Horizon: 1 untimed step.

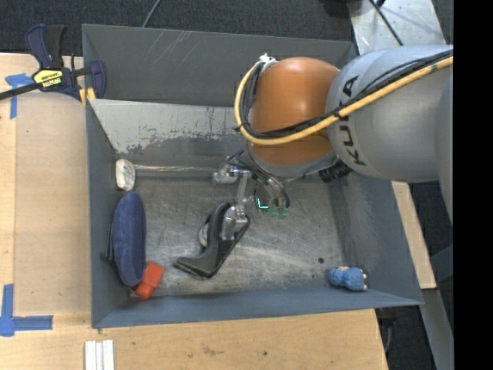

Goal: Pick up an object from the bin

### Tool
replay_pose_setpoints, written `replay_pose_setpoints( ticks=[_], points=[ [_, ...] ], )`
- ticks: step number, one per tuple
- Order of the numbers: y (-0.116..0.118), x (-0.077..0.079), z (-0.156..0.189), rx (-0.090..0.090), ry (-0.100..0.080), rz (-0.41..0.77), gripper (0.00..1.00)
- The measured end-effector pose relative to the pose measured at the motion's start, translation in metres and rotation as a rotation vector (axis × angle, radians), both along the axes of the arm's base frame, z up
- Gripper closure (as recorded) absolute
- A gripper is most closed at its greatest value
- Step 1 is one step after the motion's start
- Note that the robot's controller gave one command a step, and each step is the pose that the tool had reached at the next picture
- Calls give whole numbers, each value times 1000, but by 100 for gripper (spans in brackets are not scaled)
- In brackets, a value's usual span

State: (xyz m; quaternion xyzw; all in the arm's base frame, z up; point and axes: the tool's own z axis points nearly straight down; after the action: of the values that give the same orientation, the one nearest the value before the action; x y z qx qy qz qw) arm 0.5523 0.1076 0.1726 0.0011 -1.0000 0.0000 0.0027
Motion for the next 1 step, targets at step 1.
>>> replay_pose_setpoints(
  ticks=[1],
  points=[
    [-18,12,-56,3,-13,157,0]
  ],
)
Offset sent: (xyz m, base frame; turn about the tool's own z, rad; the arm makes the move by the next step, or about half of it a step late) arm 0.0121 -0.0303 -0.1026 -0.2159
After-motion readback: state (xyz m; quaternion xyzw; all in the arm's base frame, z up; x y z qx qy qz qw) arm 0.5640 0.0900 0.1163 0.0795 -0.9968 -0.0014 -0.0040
